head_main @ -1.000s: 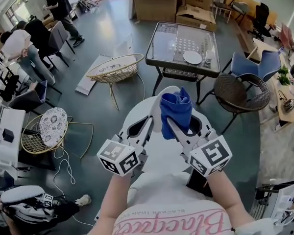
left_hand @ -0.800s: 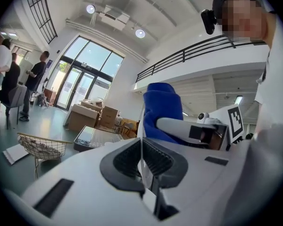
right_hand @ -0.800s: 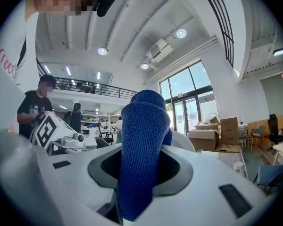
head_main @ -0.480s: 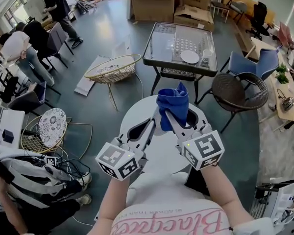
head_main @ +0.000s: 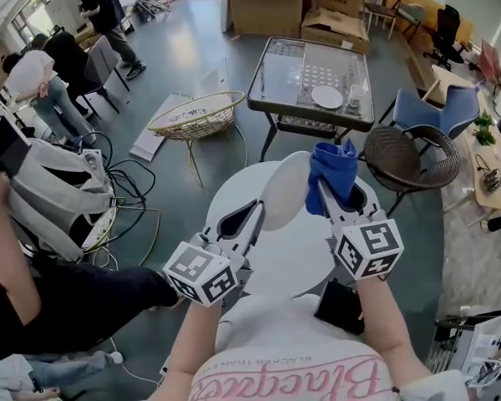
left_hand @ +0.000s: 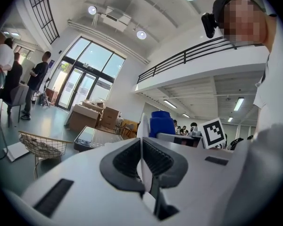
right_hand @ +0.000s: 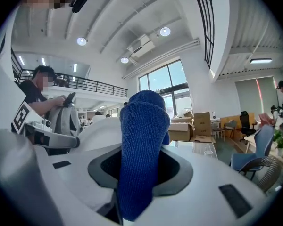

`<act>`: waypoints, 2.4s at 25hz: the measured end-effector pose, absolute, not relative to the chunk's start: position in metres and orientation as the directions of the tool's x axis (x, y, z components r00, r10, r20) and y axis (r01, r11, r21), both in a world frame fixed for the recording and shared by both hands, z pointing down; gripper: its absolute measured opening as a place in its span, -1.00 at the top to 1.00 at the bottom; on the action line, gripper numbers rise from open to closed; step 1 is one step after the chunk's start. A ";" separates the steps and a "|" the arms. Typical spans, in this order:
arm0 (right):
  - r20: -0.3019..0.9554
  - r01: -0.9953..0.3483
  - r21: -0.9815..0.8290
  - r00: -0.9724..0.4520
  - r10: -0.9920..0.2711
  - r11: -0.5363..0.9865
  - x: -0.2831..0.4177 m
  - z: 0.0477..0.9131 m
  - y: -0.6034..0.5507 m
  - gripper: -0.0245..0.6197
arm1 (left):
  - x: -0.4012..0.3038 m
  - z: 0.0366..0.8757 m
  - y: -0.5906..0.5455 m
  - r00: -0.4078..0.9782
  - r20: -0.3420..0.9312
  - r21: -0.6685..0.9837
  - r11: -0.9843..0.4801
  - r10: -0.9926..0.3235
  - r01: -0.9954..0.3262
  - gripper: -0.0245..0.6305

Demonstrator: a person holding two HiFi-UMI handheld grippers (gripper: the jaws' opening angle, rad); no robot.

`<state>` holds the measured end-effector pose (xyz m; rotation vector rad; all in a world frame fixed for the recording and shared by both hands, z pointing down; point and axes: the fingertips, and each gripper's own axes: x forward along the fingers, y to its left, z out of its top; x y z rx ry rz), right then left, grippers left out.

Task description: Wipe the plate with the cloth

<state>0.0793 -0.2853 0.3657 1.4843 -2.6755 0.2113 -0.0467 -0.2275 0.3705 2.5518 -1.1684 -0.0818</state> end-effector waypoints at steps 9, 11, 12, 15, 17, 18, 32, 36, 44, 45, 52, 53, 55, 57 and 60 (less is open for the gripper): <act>0.109 -0.742 -0.100 -0.670 -0.734 0.663 0.046 0.351 -0.234 0.47 | -0.050 0.372 -0.233 0.634 0.089 0.356 -0.570 -0.768 -0.740 0.87; 0.127 -0.700 -0.084 -0.713 -0.689 0.709 0.027 0.354 -0.223 0.47 | -0.049 0.370 -0.233 0.637 0.078 0.383 -0.566 -0.767 -0.730 0.87; 0.141 -0.680 -0.076 -0.731 -0.667 0.729 0.019 0.358 -0.218 0.47 | -0.049 0.370 -0.233 0.640 0.070 0.400 -0.566 -0.765 -0.721 0.87; 0.177 -0.628 -0.059 -0.772 -0.611 0.776 -0.002 0.367 -0.207 0.47 | -0.045 0.365 -0.231 0.654 0.040 0.450 -0.571 -0.755 -0.687 0.87; 0.183 -0.608 -0.053 -0.786 -0.590 0.793 -0.010 0.367 -0.203 0.47 | -0.041 0.361 -0.228 0.663 0.030 0.466 -0.577 -0.748 -0.671 0.87; 0.185 -0.606 -0.055 -0.787 -0.588 0.794 -0.013 0.367 -0.202 0.47 | -0.039 0.360 -0.227 0.668 0.029 0.470 -0.579 -0.744 -0.666 0.87; 0.259 -0.737 -0.067 -0.664 -0.701 0.673 0.023 0.396 -0.230 0.47 | -0.045 0.369 -0.213 0.696 0.050 0.457 -0.603 -0.716 -0.654 0.86; 0.282 -0.789 -0.059 -0.601 -0.748 0.612 0.046 0.400 -0.237 0.47 | -0.045 0.369 -0.211 0.693 0.055 0.445 -0.604 -0.719 -0.662 0.86; 0.229 -0.829 -0.073 -0.555 -0.800 0.554 0.092 0.374 -0.232 0.47 | -0.040 0.373 -0.214 0.644 0.116 0.066 -0.641 -0.756 -0.764 0.86; 0.220 -0.826 -0.069 -0.560 -0.799 0.560 0.093 0.368 -0.230 0.47 | -0.039 0.373 -0.215 0.629 0.128 -0.030 -0.637 -0.767 -0.771 0.86; 0.146 -0.746 -0.087 -0.665 -0.732 0.660 0.079 0.323 -0.223 0.47 | -0.026 0.376 -0.213 0.583 0.113 -0.559 -0.537 -0.804 -0.632 0.87; 0.132 -0.731 -0.075 -0.681 -0.720 0.678 0.076 0.315 -0.222 0.47 | -0.022 0.375 -0.211 0.589 0.102 -0.627 -0.511 -0.802 -0.588 0.87; 0.114 -0.710 -0.052 -0.702 -0.703 0.702 0.072 0.301 -0.222 0.47 | -0.015 0.373 -0.205 0.602 0.079 -0.735 -0.454 -0.795 -0.503 0.87; 0.107 -0.696 -0.047 -0.717 -0.689 0.716 0.069 0.291 -0.221 0.47 | -0.011 0.373 -0.201 0.613 0.062 -0.808 -0.400 -0.788 -0.433 0.86; 0.083 -0.673 -0.064 -0.739 -0.668 0.737 0.064 0.276 -0.226 0.47 | -0.007 0.376 -0.195 0.628 0.055 -0.887 -0.326 -0.776 -0.326 0.86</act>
